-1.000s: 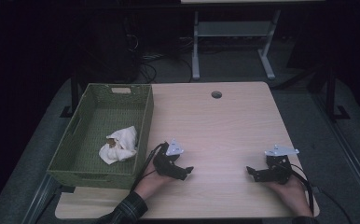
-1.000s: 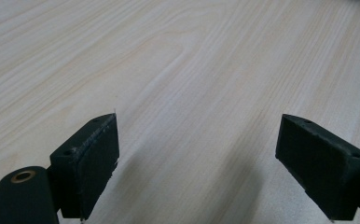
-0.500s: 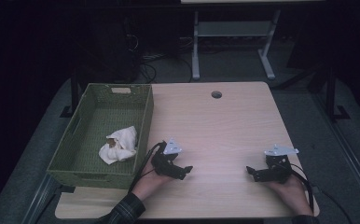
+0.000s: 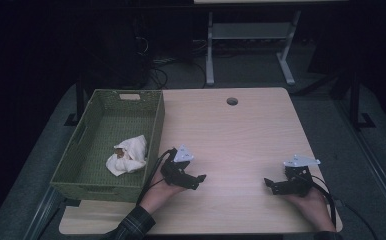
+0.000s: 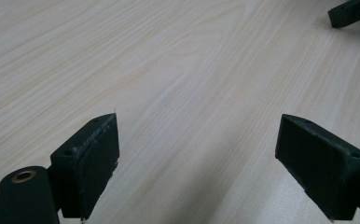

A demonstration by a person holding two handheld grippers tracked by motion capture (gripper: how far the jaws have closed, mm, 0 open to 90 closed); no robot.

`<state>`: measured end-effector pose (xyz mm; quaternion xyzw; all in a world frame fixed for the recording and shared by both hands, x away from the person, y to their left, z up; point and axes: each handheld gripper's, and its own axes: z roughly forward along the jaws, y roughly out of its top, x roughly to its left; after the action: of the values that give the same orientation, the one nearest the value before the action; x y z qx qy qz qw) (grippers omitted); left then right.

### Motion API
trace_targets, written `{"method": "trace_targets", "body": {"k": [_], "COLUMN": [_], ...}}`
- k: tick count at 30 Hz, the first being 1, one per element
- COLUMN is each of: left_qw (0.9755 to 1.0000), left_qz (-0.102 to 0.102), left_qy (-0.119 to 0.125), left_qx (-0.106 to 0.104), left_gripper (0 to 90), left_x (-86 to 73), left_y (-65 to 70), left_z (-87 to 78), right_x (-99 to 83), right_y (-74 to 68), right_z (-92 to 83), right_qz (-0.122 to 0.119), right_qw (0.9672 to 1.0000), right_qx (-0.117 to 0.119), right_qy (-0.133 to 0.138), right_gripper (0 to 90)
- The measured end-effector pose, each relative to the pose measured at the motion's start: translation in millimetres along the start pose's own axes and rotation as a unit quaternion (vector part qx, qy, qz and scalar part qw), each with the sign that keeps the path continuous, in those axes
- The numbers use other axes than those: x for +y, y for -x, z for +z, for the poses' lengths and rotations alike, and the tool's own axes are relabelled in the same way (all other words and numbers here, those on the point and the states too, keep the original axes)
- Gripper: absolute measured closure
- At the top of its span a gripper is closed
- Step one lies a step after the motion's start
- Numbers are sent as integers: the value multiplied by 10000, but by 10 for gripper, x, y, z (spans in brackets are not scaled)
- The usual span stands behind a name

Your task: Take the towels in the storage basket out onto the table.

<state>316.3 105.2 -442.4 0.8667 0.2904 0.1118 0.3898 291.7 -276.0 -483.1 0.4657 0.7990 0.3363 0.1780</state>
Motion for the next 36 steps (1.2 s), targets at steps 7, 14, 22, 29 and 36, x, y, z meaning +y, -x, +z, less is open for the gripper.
{"method": "trace_targets", "body": {"k": [7, 14, 22, 29, 36], "left_qw": [10000, 10000, 9999, 9999, 9996], "left_qz": [17, -26, 12, 17, 56], "left_qy": [-56, -59, -81, -65, -121], "left_qx": [9, -3, -58, -127, -241], "left_gripper": [132, 133, 134, 133, 133], "left_x": [26, 75, 126, 204, 268], "left_y": [19, 16, 33, 38, 36], "left_z": [-19, -61, -105, -154, -200], "right_x": [-1, -1, -1, -1, -1], "right_y": [2, 2, 2, 3, 3], "right_z": [0, 0, 0, 0, 0], "right_qz": [-19, -15, -17, -21, -26], "right_qw": [10000, 10000, 10000, 10000, 10000], "right_qx": [1, 1, 2, 3, 0], "right_qy": [-2, -4, -2, 0, 1], "right_gripper": [26, 26, 26, 26, 26]}}
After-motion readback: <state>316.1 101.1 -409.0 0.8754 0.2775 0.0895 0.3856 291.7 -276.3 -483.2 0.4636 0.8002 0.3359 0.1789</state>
